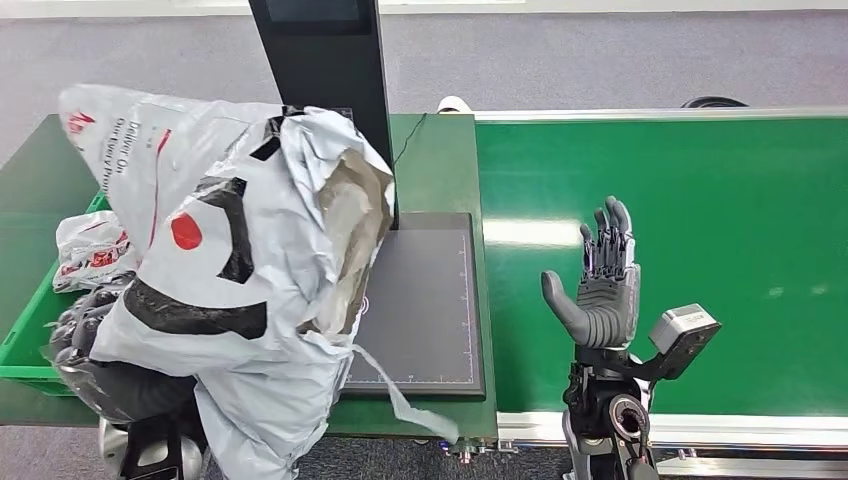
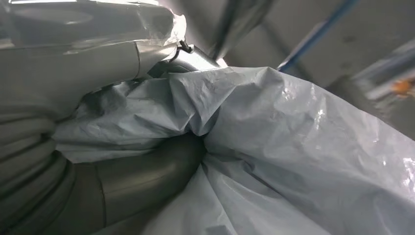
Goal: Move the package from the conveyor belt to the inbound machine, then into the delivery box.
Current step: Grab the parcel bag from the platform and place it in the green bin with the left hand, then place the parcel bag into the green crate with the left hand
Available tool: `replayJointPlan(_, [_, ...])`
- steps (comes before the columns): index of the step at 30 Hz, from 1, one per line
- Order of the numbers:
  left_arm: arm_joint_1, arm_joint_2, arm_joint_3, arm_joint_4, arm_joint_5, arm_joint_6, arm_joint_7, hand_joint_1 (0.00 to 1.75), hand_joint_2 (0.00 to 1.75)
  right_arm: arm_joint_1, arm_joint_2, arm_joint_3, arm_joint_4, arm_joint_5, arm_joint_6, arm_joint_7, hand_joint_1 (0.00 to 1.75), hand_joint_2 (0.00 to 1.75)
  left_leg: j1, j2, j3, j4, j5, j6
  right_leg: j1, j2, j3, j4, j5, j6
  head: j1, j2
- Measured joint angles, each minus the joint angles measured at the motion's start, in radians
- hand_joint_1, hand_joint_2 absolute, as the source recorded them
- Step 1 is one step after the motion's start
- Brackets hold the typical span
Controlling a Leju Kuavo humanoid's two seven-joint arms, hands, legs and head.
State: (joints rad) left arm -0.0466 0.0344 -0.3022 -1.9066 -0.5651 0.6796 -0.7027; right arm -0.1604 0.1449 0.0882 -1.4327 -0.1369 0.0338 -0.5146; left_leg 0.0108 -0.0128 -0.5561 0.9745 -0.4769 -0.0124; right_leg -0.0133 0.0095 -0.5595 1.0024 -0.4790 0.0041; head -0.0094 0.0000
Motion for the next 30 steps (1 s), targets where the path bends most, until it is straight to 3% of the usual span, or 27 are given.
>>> replayJointPlan(3, [-0.003, -0.012, 0.087, -0.012, -0.145, 0.0, 0.003, 1.75, 1.75, -0.001, -0.001, 0.0, 0.002, -0.001, -0.003, -0.001, 0.0, 1.75, 0.0, 0.0, 0.0, 0.0, 0.0, 0.0, 0.0, 0.0, 0.0, 0.0, 0.0, 0.0, 0.0, 0.0])
replayJointPlan(6, [-0.008, -0.037, 0.197, 0.016, -0.401, 0.0, 0.047, 1.75, 1.75, 0.008, -0.002, -0.001, 0.001, -0.001, -0.006, -0.003, 0.0, 1.75, 0.0, 0.0, 0.0, 0.0, 0.0, 0.0, 0.0, 0.0, -0.001, 0.0, 0.0, 0.0, 0.0, 0.0])
replayJointPlan(11, [-0.056, -0.039, 0.313, 0.129, -0.647, -0.005, 0.286, 1.75, 1.75, 0.027, -0.003, -0.004, -0.011, 0.004, -0.008, -0.002, 0.0, 1.75, 0.0, 0.0, 0.0, 0.0, 0.0, 0.0, 0.0, 0.001, -0.001, 0.0, 0.0, 0.0, 0.0, 0.0])
replayJointPlan(14, [-0.095, -0.023, 0.343, 0.209, -0.7, -0.022, 0.453, 1.75, 1.75, 0.033, -0.003, -0.011, -0.021, 0.016, -0.009, 0.006, 0.0, 1.75, 0.0, 0.0, 0.0, 0.0, 0.0, 0.0, 0.0, 0.001, -0.001, 0.0, 0.0, 0.0, 0.0, 0.0])
replayJointPlan(20, [-0.161, 0.003, 0.418, 0.333, -0.801, -0.102, 0.635, 1.75, 1.75, 0.046, -0.002, -0.03, -0.04, 0.039, -0.006, 0.018, 0.0, 1.75, 0.0, 0.0, 0.0, 0.0, 0.0, 0.0, 0.0, 0.001, -0.001, 0.0, 0.0, 0.0, 0.0, 0.0])
replayJointPlan(25, [-0.197, 0.009, 0.482, 0.398, -0.857, -0.168, 0.721, 1.75, 1.75, 0.067, 0.001, -0.048, -0.053, 0.056, 0.005, 0.019, 0.0, 1.75, 0.0, 0.001, 0.0, 0.0, 0.0, 0.0, 0.0, 0.001, -0.002, 0.0, 0.0, 0.0, 0.0, 0.0])
replayJointPlan(30, [-0.215, 0.012, 0.531, 0.438, -0.869, -0.176, 0.752, 1.75, 1.75, 0.08, 0.005, -0.061, -0.056, 0.067, 0.015, 0.017, 0.0, 1.75, 0.0, 0.001, 0.0, 0.0, 0.0, 0.0, 0.0, 0.001, -0.002, 0.0, 0.0, 0.0, 0.0, 0.0])
